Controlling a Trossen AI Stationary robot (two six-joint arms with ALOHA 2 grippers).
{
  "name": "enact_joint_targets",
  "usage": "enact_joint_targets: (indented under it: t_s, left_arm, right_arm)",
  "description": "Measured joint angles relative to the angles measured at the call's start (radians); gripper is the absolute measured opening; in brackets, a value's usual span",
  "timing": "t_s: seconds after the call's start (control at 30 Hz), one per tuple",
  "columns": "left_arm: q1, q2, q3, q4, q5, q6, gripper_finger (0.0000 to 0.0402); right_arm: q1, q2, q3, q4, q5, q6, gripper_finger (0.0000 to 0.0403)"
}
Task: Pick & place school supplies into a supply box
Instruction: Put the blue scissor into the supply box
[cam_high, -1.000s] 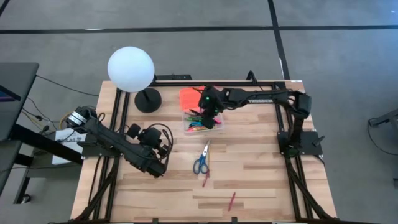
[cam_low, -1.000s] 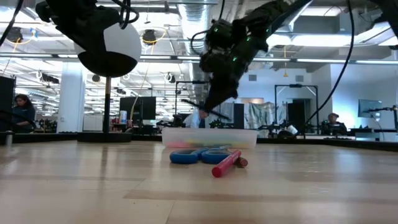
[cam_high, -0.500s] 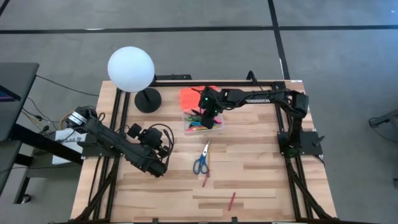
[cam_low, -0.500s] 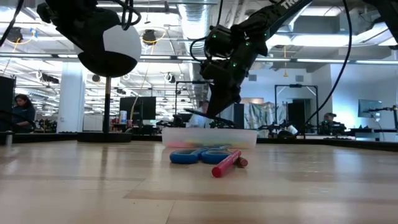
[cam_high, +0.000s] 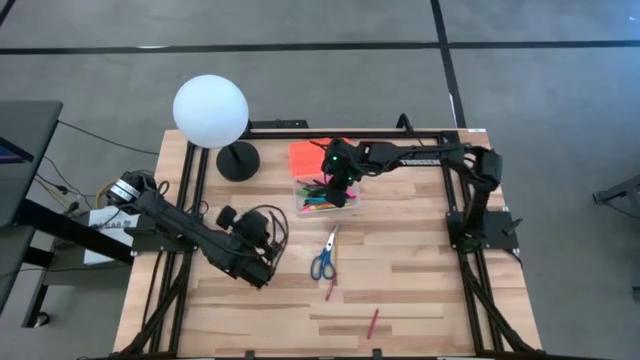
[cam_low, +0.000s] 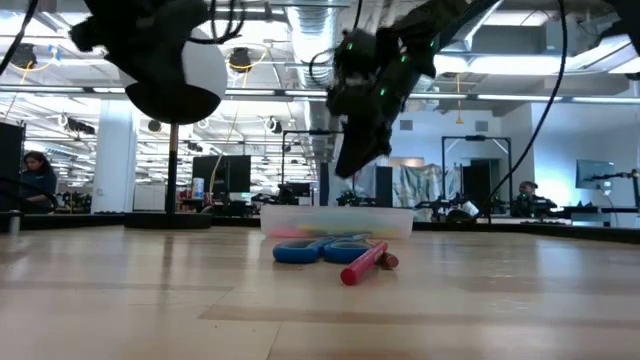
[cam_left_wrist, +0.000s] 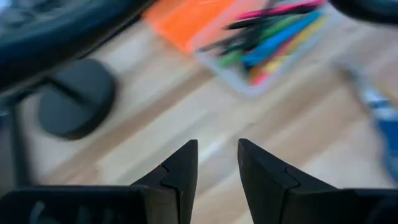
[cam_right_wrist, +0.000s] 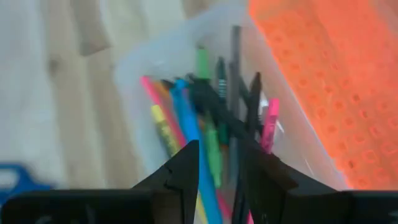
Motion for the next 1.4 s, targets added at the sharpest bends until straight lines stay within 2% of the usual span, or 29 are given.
enact_joint_targets:
  t_s: [0.13, 0.33, 0.6, 0.8, 0.9, 1.0, 1.2, 1.4]
  left_arm:
    - [0.017, 0.000, 0.000, 0.199, 0.000, 0.130, 0.0109]
    - [0.073, 0.000, 0.000, 0.418, 0.030, 0.218, 0.0109]
    - [0.185, 0.047, -0.001, 0.624, 0.291, 0.271, 0.0109]
    - [0.238, 0.147, -0.001, 0.861, 0.525, 0.233, 0.0109]
    - [0.241, 0.196, -0.001, 1.002, 0.586, 0.202, 0.0109]
    - [0.238, 0.234, 0.000, 1.071, 0.600, 0.149, 0.0109]
    - [0.201, 0.283, 0.004, 1.086, 0.597, 0.052, 0.0109]
    - [0.160, 0.283, 0.012, 1.069, 0.532, 0.003, 0.0109]
  right_arm:
    - [0.043, -0.082, 0.000, -0.071, -0.006, -0.078, 0.0101]
    - [0.115, -0.222, 0.001, -0.239, 0.007, -0.164, 0.0098]
    - [0.227, -0.381, 0.001, -0.450, 0.022, -0.173, 0.0098]
    - [0.326, -0.479, 0.000, -0.622, 0.167, -0.091, 0.0098]
    - [0.377, -0.529, 0.000, -0.681, 0.230, -0.044, 0.0098]
    - [0.430, -0.582, 0.000, -0.719, 0.286, 0.006, 0.0098]
    - [0.543, -0.698, 0.000, -0.772, 0.358, 0.118, 0.0098]
    - [0.672, -0.803, 0.000, -0.833, 0.444, 0.252, 0.0098]
